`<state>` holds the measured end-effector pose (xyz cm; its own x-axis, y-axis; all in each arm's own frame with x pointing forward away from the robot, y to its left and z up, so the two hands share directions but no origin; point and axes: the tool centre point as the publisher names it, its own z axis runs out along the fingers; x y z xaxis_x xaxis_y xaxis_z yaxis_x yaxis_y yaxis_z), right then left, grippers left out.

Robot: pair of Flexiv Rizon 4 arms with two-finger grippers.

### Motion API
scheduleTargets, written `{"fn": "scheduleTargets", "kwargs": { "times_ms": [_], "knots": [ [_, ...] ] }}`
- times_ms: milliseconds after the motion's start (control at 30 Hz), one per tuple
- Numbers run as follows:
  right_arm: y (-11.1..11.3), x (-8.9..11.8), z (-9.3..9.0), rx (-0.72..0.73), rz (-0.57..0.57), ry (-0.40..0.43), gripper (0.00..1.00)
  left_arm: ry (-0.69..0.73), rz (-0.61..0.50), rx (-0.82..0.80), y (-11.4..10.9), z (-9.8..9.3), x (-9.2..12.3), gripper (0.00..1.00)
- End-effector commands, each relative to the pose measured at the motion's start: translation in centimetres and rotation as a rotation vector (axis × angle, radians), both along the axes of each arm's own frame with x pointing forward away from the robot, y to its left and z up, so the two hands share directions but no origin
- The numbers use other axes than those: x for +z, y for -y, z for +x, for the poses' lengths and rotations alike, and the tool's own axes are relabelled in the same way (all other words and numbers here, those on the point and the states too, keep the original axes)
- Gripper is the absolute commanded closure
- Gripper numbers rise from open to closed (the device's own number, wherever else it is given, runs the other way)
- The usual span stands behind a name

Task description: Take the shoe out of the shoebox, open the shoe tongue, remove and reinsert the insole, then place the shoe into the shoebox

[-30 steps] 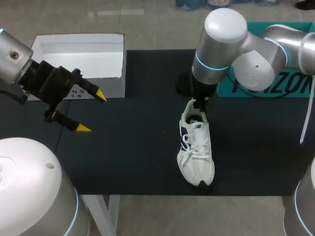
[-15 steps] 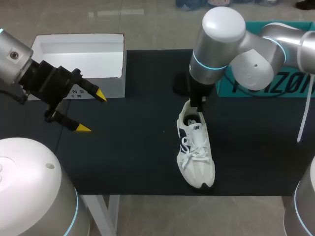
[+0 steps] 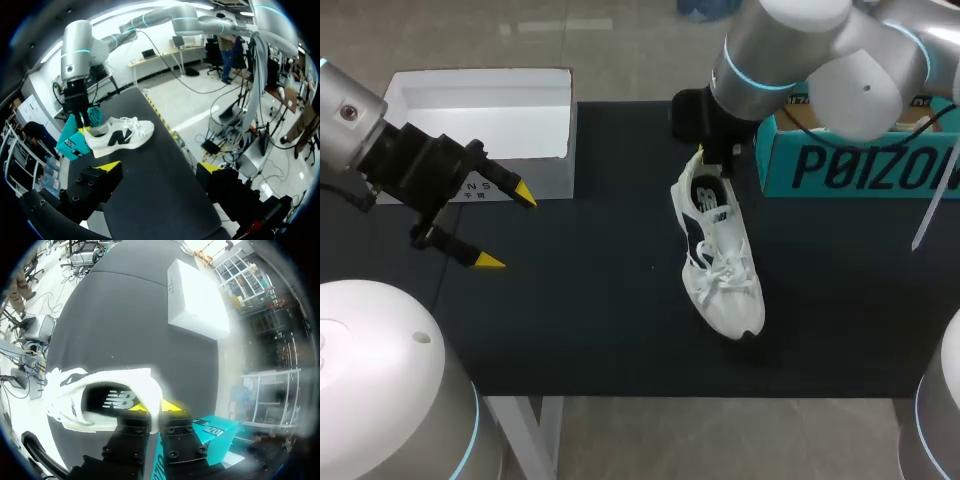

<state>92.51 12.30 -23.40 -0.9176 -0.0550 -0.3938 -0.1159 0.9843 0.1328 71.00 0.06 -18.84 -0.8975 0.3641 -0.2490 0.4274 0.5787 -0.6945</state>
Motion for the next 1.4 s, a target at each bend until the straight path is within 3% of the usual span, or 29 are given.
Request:
{"fn": "scheduleTargets", "kwargs": {
  "times_ms": [33, 233, 433, 533, 1400],
  "knots": [
    [2.1, 6.9, -0.1, -0.001, 0.001, 0.016, 1.00, -0.001, 0.004, -0.001, 0.0, 0.0, 0.1, 0.00],
    [4.3, 11.2, 2.0, -0.036, 0.005, 0.071, 1.00, -0.001, 0.004, -0.001, 0.0, 0.0, 0.1, 0.00],
    [6.5, 12.8, 3.6, -0.102, 0.008, 0.065, 1.00, -0.001, 0.004, -0.001, 0.0, 0.0, 0.1, 0.00],
    [8.0, 13.2, 4.2, -0.155, 0.003, 0.047, 1.00, -0.001, 0.004, -0.001, 0.0, 0.0, 0.1, 0.00],
    [8.0, 13.2, 4.2, -0.155, 0.003, 0.047, 1.00, -0.001, 0.004, -0.001, 0.0, 0.0, 0.1, 0.00]
  ]
}}
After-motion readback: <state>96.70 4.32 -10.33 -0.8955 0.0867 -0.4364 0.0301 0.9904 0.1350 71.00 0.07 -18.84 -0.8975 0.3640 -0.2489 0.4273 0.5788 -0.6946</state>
